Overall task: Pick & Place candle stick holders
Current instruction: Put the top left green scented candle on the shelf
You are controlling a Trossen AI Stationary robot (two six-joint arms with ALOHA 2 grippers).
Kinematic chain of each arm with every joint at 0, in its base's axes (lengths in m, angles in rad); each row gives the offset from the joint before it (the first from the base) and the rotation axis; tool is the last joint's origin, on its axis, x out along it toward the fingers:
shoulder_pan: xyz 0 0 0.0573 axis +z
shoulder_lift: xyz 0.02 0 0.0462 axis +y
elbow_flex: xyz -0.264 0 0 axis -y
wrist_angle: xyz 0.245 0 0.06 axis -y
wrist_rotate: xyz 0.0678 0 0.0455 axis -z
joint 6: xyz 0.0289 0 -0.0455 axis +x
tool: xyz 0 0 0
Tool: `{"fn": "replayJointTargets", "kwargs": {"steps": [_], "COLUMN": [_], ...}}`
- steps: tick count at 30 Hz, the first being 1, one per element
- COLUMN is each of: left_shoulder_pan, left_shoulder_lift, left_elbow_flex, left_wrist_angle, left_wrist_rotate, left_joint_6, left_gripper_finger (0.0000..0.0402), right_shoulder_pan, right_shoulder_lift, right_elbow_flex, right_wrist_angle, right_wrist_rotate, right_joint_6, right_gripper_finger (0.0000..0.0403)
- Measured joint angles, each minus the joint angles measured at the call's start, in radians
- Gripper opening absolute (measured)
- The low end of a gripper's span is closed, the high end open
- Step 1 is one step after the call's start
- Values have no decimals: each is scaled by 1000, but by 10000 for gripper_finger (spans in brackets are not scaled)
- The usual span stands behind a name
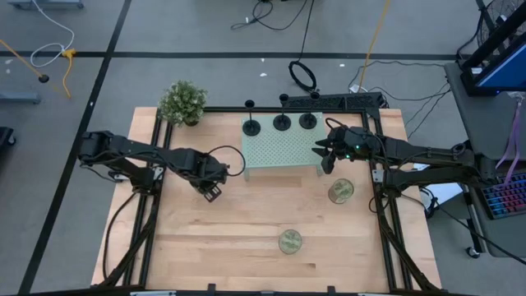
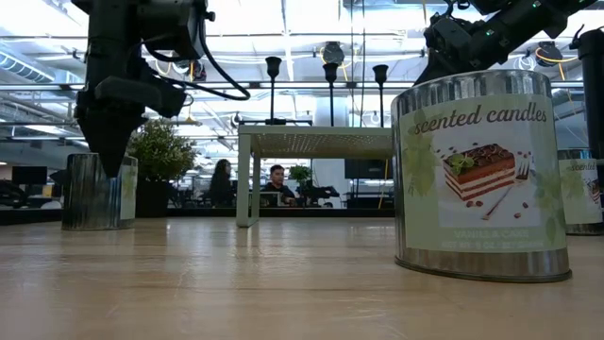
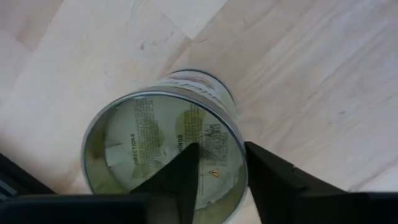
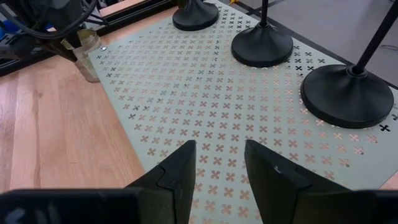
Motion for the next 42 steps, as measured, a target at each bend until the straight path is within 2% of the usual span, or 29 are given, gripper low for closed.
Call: {"fn": "replayJointTargets", "kwargs": {"steps": [6,8,14,19,23,28,31,36,42], "left_shoulder_pan": [-1,0,-29,-94,-162,-199,-166,-77,29], "left_shoulder_lift": [-1,1,2,2,7,66,123,274,448], "left_elbow_flex": [7,18,120,284,441,648,758,920,1106], "left_wrist_angle": [2,-3,-1,-7,-2,-80,-172,-292,-340], "left_wrist_rotate": [14,27,79,86,1,-80,-90,-27,1], "left_joint_6": [0,-11,-11,0,-46,12,51,245,429], "left_gripper_finger": [26,9,6,5,5,4,3,3,5], "right_shoulder_pan": [0,0,0,0,0,0,0,0,0], "right_shoulder_lift": [0,0,0,0,0,0,0,0,0], "right_elbow_flex": [0,0,0,0,0,0,0,0,0], "right_wrist_angle": [0,0,0,3,3,4,5,34,60], "right_wrist_rotate": [0,0,0,0,0,0,0,0,-1], "right_joint_6": [0,0,0,0,0,0,0,0,-1], "right_gripper_finger": [130,130,130,130,130,130,130,130,130]}}
